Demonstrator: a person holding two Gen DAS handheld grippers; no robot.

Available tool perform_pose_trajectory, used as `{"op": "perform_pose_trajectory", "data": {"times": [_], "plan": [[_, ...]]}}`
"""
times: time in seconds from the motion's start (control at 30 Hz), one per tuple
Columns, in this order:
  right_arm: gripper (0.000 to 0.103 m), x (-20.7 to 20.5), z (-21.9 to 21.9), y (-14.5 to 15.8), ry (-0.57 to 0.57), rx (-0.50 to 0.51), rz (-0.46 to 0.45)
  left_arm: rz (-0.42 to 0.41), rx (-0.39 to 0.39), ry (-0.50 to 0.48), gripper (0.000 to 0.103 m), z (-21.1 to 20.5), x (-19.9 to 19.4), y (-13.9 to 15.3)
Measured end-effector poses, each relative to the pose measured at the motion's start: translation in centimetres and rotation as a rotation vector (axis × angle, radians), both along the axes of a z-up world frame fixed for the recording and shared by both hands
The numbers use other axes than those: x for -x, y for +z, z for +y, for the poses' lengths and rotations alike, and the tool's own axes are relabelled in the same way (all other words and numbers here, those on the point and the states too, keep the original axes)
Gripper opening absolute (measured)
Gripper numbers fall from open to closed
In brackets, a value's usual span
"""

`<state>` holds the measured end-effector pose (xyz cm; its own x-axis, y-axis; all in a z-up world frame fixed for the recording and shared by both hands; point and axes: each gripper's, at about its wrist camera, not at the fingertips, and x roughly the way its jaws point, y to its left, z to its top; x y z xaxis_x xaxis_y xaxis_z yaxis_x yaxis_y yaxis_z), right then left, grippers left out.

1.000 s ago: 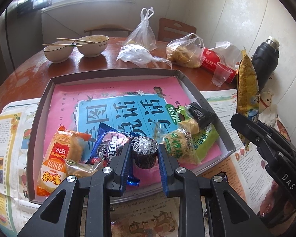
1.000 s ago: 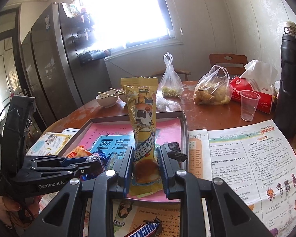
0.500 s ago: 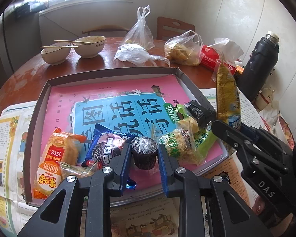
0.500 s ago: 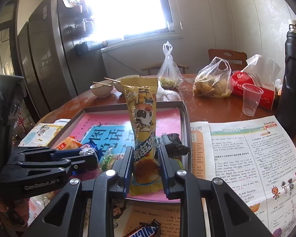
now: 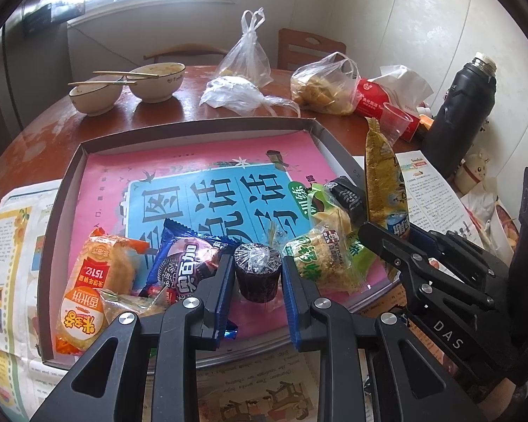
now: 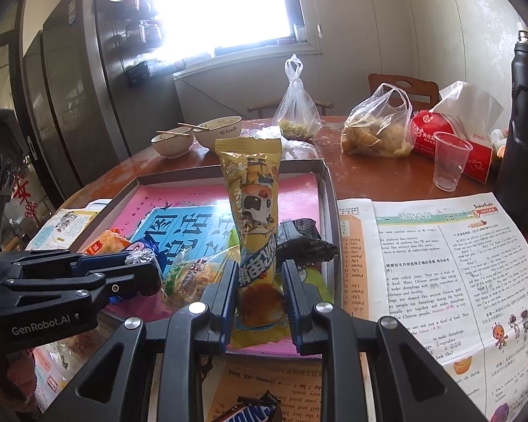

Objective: Organize snacks
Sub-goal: 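Carry the chocolate cake over the tray while the right tool carries the yellow bag there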

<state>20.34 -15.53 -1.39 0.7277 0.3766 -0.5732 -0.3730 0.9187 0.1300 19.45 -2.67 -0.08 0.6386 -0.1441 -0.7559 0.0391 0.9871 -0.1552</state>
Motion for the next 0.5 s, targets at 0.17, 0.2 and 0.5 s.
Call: {"op": "perform_pose_trajectory", "data": {"times": [0.17,0.2,0.5], "plan": [[0.026,-0.05,0.08,-0.16,-0.004,0.014,0.016,0.003,-0.001,0.000,0.027,-0.08,-0.06,-0.04],[0.026,-0.02,0.15,-0.18,-0.004,0.017,0.016,0.003,0.000,0.000,0.027,-0.13,-0.02,-0.05],[0.026,0.09,0.24,-0.10,-0.002,0.033,0.024,0.009,-0.017,-0.005,0.028,-0.40,0.12,-0.13]]}}
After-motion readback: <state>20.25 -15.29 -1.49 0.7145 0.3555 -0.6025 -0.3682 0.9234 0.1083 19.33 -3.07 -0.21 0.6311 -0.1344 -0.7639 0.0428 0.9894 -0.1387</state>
